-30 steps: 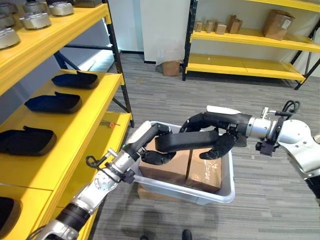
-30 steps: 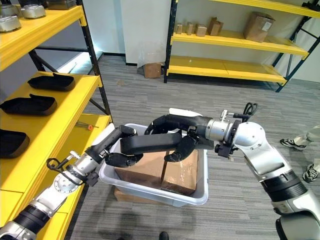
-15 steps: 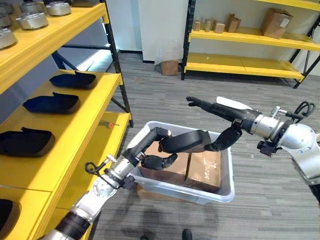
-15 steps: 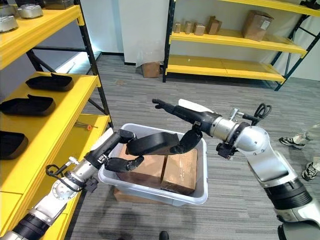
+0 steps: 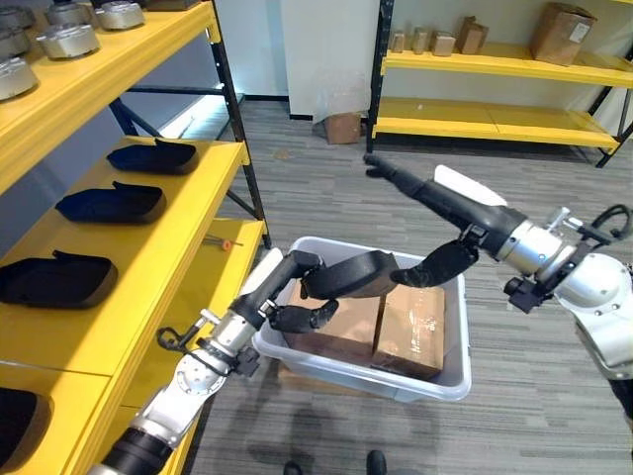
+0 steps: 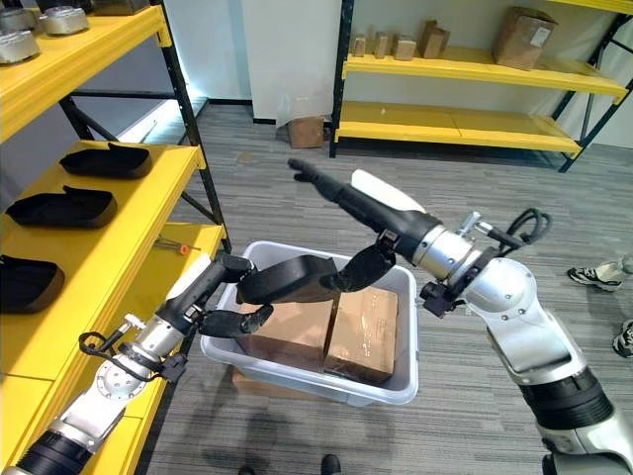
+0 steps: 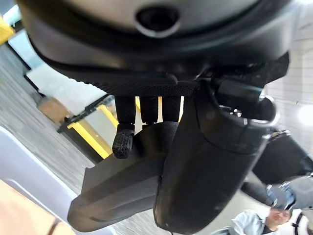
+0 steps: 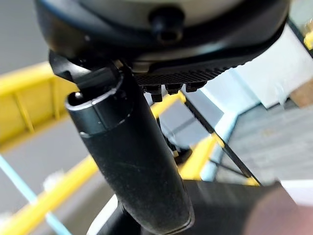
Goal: Move parts from the plastic box to the shelf.
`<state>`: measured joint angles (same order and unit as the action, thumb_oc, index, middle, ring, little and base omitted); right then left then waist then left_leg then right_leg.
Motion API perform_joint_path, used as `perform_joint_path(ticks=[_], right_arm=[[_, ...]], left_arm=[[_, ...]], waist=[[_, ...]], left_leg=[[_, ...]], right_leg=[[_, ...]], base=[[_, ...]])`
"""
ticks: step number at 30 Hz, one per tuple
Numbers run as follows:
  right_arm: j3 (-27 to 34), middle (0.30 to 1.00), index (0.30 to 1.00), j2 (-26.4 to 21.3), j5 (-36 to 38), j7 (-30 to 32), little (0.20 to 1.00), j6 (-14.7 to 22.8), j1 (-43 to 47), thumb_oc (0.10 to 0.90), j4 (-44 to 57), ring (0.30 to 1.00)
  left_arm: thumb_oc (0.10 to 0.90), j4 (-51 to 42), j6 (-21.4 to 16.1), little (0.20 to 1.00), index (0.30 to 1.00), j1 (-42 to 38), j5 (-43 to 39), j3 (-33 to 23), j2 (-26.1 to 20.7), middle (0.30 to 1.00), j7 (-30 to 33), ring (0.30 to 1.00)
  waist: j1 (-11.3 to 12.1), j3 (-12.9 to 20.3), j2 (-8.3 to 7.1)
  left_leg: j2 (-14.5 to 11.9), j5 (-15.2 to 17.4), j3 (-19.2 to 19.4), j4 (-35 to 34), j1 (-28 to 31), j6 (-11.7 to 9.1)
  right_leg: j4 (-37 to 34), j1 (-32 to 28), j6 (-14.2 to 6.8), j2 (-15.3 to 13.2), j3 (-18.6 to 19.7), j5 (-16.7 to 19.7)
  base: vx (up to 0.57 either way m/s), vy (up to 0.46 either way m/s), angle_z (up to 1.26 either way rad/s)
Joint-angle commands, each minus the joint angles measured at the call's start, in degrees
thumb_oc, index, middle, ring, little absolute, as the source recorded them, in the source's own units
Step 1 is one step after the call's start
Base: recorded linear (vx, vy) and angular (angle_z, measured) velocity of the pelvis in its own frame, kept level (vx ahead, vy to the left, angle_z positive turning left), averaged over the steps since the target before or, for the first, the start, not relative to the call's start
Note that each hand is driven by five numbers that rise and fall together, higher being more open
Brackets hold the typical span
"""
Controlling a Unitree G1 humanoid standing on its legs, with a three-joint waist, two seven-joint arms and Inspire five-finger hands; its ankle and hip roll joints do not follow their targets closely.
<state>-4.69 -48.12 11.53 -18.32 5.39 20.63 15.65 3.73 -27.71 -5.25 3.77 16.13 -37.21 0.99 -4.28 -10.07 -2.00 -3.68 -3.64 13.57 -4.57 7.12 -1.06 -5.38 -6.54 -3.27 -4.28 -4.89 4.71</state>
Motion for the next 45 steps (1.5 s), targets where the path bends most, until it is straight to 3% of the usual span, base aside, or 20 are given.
perform_joint_path(ticks=[1,5,10,14,18,20,21,23,27,30,32,41,42,45], right_arm=[[6.93,1.0,1.0,1.36,5.39,11.02,1.0,8.7,2.88,0.9,1.45,1.0],[10.38,1.0,1.0,6.46,2.38,19.51,1.0,13.57,-0.42,0.9,1.43,1.0],[11.49,1.0,1.0,9.88,-3.27,27.83,1.0,16.31,-3.79,0.9,1.18,1.0],[10.6,1.0,1.0,11.3,-5.77,35.51,1.0,17.04,-3.9,0.9,-0.74,1.0],[9.88,1.0,1.0,11.67,-7.39,37.69,1.0,15.98,-3.5,0.9,-1.13,1.0],[9.66,1.0,1.0,11.97,-8.4,38.83,1.0,14.86,-4.08,0.9,-1.04,1.0],[10.35,1.0,1.0,11.94,-8.4,39.76,1.0,13.75,-5.57,0.9,-0.47,1.0],[10.71,1.0,1.0,11.79,-8.01,39.67,1.0,14.07,-6.79,0.9,-0.4,1.0],[10.54,1.0,1.0,11.25,-7.19,41.45,1.0,16.57,-8.05,0.9,-2.7,1.0],[10.25,1.0,1.0,11.91,-5.14,41.17,1.0,17.15,-9.12,0.9,-3.28,1.0],[7.86,1.0,1.0,14.58,-5.77,41.94,1.0,14.98,-9.79,0.9,-3.16,1.0],[3.7,1.0,1.0,19.55,-5.82,40.1,1.0,9.9,-13.02,0.9,-3.64,1.0],[2.02,1.0,1.0,21.46,-4.67,37.83,1.0,7.6,-15.81,0.9,-2.85,1.0],[0.27,1.0,1.0,22.47,-4.46,37.76,1.0,7.75,-16.83,0.9,-5.09,1.0]], left_arm=[[0.4,-5.75,-6.22,0.3,0.3,-5.75,0.47,-6.06,-1.66,0.3,8.95,0.3],[0.4,-8.04,-5.39,0.3,0.3,-4.48,3.97,-10.08,-2.91,0.3,12.97,0.3],[0.4,-10.57,-4.19,0.3,0.3,-1.55,7.18,-14.03,-3.68,0.3,17.13,0.3],[0.4,-12.79,-3.15,0.3,0.3,2.19,13.31,-16.38,-4.15,0.3,21.75,0.3],[0.4,-14.58,-3.72,0.3,0.3,4.88,15.81,-18.06,-4.29,0.3,24.04,0.3],[0.4,-15.88,-4.74,0.3,0.3,6.25,16.67,-18.85,-4.0,0.3,24.53,0.3],[0.4,-16.67,-6.47,0.3,0.3,6.47,16.33,-19.03,-3.71,0.3,24.43,0.3],[0.4,-17.33,-6.93,0.3,0.3,6.35,16.33,-18.92,-3.91,0.3,24.81,0.3],[0.4,-18.21,-7.87,0.3,0.3,5.49,15.07,-18.4,-4.55,0.3,26.21,0.3],[0.4,-19.71,-8.97,0.3,0.3,4.37,14.6,-17.87,-4.36,0.3,25.08,0.3],[0.4,-21.38,-8.94,0.3,0.3,2.92,18.25,-14.61,-3.82,0.3,25.41,0.3],[0.4,-22.9,-10.97,0.3,0.3,-0.27,24.99,-10.38,-5.0,0.3,27.47,0.3],[0.4,-22.75,-11.53,0.3,0.3,-2.28,22.2,-7.61,-4.76,0.3,26.87,0.3],[0.4,-22.72,-10.11,0.3,0.3,-4.48,26.01,-5.27,-4.09,0.3,28.84,0.3]], waist=[[1.57,4.96,-0.76],[2.48,4.94,0.12],[3.77,4.75,1.02],[5.53,4.23,1.93],[6.55,3.88,2.97],[6.69,3.6,3.46],[5.65,3.26,3.55],[4.87,3.18,3.44],[3.97,2.82,2.55],[3.96,3.43,2.82],[3.81,3.65,3.24],[3.29,3.81,2.78],[2.22,3.13,2.46],[1.23,2.57,2.24]], left_leg=[[-2.82,4.69,-3.55,0.65,1.02,-2.42],[-2.88,5.06,-4.38,1.37,0.66,-2.3],[-2.94,5.24,-5.96,2.12,0.12,-2.38],[-3.38,4.43,-8.57,2.46,-0.9,-3.03],[-4.58,1.39,-9.29,0.35,-2.32,-4.55],[-5.26,0.27,-6.92,0.13,-3.96,-5.62],[-6.26,-0.55,-0.75,1.42,-5.34,-5.97],[-7.0,-0.31,2.53,2.88,-5.91,-5.84],[-8.31,1.66,4.12,11.4,-5.35,-5.25],[-6.7,3.05,2.72,11.58,-2.8,-4.49],[-3.56,6.44,3.57,6.08,-0.67,-2.95],[-0.32,6.81,4.1,1.41,1.4,-1.08],[0.63,6.8,4.54,1.18,0.92,0.7],[1.13,6.66,3.8,1.65,-0.47,2.47]], right_leg=[[4.25,-1.29,-4.07,-4.84,-2.32,-4.94],[4.68,-1.29,-3.53,-4.64,-2.98,-5.61],[4.92,-1.21,-2.57,-3.89,-3.64,-6.32],[5.39,-0.91,-1.16,-2.36,-4.78,-7.24],[5.24,-0.64,-0.48,-1.61,-6.41,-7.66],[4.96,-1.14,-0.6,-1.8,-8.34,-8.11],[4.97,-1.1,-0.75,-2.71,-11.97,-7.7],[5.24,-0.6,-0.72,-3.36,-14.12,-7.41],[6.94,1.07,-0.08,-4.45,-15.57,-7.34],[6.95,2.1,-0.33,-4.87,-15.2,-6.36],[5.13,1.51,-2.55,-6.45,-15.3,-4.14],[2.42,2.28,-7.71,-10.38,-15.49,0.32],[7.66,4.02,-7.67,-10.18,-14.35,-2.14],[16.64,6.3,-6.86,-9.08,-11.19,-5.02]], base=[[-0.01,-0.068,0.0],[-0.02,-0.079,0.01],[-0.04,-0.127,0.06],[-0.05,-0.187,0.12],[-0.06,-0.058,0.23],[-0.11,0.038,0.37],[-0.15,0.076,0.47],[-0.2,0.134,0.9],[-0.19,0.205,0.79],[-0.17,0.358,0.1],[-0.17,0.538,0.28],[-0.12,0.299,0.17],[-0.26,0.235,0.16],[-0.24,0.133,0.26]])
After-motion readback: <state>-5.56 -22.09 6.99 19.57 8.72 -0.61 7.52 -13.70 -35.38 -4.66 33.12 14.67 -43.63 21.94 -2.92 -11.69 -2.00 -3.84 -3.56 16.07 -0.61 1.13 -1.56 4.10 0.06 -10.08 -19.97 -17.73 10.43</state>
